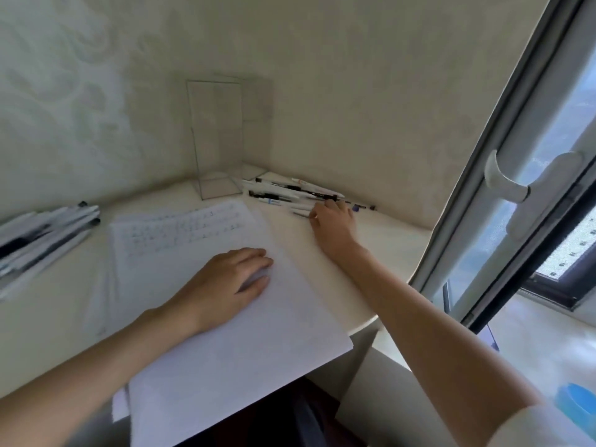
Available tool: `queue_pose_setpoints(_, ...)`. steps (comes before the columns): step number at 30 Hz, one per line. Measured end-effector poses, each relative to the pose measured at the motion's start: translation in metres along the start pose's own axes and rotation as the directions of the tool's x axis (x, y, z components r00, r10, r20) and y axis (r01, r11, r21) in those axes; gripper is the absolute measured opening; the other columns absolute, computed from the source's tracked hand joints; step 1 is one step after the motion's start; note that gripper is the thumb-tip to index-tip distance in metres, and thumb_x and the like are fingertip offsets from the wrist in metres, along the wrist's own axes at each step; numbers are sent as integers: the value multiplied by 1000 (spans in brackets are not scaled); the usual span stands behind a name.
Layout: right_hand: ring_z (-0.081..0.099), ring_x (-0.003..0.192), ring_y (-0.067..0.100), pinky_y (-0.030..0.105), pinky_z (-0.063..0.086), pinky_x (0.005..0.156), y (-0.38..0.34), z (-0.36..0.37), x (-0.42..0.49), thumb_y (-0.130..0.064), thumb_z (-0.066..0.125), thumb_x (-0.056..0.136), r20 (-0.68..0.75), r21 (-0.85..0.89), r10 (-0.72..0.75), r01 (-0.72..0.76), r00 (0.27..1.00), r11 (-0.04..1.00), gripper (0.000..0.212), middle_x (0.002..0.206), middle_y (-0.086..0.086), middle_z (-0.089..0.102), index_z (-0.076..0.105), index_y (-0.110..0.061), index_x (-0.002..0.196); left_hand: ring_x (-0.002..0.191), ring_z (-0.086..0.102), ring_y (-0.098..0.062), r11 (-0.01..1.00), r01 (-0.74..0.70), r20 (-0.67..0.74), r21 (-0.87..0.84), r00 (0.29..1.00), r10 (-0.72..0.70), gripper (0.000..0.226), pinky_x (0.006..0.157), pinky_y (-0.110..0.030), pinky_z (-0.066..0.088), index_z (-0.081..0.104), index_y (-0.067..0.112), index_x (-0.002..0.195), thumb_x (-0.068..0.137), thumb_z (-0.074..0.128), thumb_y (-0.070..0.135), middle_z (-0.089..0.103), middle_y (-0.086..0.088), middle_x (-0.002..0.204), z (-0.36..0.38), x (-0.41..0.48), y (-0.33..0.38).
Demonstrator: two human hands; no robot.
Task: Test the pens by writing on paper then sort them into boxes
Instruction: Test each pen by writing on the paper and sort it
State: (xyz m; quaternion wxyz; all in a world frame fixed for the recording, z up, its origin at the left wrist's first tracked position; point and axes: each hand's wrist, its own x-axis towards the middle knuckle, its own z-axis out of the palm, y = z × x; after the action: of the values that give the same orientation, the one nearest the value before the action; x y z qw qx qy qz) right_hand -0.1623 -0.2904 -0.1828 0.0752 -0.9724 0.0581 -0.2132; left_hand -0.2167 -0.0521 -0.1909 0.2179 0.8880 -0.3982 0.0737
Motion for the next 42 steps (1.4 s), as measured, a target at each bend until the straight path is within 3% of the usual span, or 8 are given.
queue_pose_setpoints(3, 53, 106, 33, 33, 30, 85, -11, -6, -13, -14, 50, 94, -172, 245, -52, 94, 984, 965, 20, 109, 12, 59, 65, -12, 107, 108, 54, -15, 1000, -22, -189, 9, 982, 23, 46, 90, -28, 41, 61, 16, 115, 88, 34, 42, 54, 4, 122, -8, -4, 2)
queue_pose_setpoints(7, 56, 88, 16, 33, 32, 86, -55, -26, -36, -17, 50, 89, -249, 348, -328, 400, 911, 848, 23, 95, 4, 63, 70, -12, 101, 102, 50, -20, 983, 57, -425, 175, 905, 24, 33, 86, -30, 37, 55, 11, 116, 87, 58, 28, 52, -3, 116, -35, -9, -5)
queue_pose_setpoints(15, 50, 65, 6, 34, 42, 80, -148, -51, -30, -22, 63, 87, -174, 424, -557, 572, 812, 702, 10, 85, 1, 65, 70, -14, 90, 72, 53, -24, 897, 204, -358, 393, 932, -56, 40, 59, -37, 44, 61, 10, 89, 93, 33, 38, 56, -4, 81, -86, -50, -53)
queue_pose_setpoints(18, 52, 63, 4, 22, 42, 70, -171, -57, -21, -27, 68, 85, 57, 573, -516, 395, 855, 718, 10, 74, -5, 65, 69, -18, 85, 65, 55, -21, 918, 255, -383, 302, 915, -128, 38, 54, -34, 44, 58, 10, 86, 96, 32, 35, 56, -2, 74, -92, -74, -67)
queue_pose_setpoints(21, 55, 60, 11, 22, 46, 64, -186, -50, -13, -10, 67, 85, 235, 915, -499, -16, 834, 403, 3, 62, -1, 63, 67, -10, 82, 76, 52, -13, 941, 310, -364, 137, 899, -243, 36, 64, -31, 42, 52, 14, 98, 97, 29, 40, 53, 4, 83, -84, -92, -81)
queue_pose_setpoints(24, 53, 60, 15, 25, 45, 65, -195, -29, -18, -9, 64, 87, 276, 961, -551, -227, 787, 157, 9, 62, 5, 59, 58, -8, 81, 75, 47, -8, 959, 282, -360, 35, 899, -251, 37, 64, -26, 35, 49, 15, 101, 97, 26, 44, 48, 8, 84, -76, -96, -90)
queue_pose_setpoints(29, 51, 64, 17, 36, 35, 68, -202, -7, -33, -23, 59, 87, 322, 946, -645, -215, 693, 241, 11, 65, 6, 60, 56, -15, 81, 67, 52, -11, 976, 214, -239, 30, 950, -200, 40, 60, -31, 42, 44, 20, 91, 91, 20, 52, 54, 9, 78, -76, -98, -86)
queue_pose_setpoints(42, 55, 71, 27, 35, 36, 66, -199, 3, -25, -17, 45, 83, 315, 926, -674, -371, 668, 65, 20, 72, 16, 65, 62, -7, 86, 49, 45, -15, 940, 324, -371, -103, 865, -339, 34, 47, -23, 33, 42, 32, 87, 83, 37, 66, 40, 3, 47, -83, -99, -89)
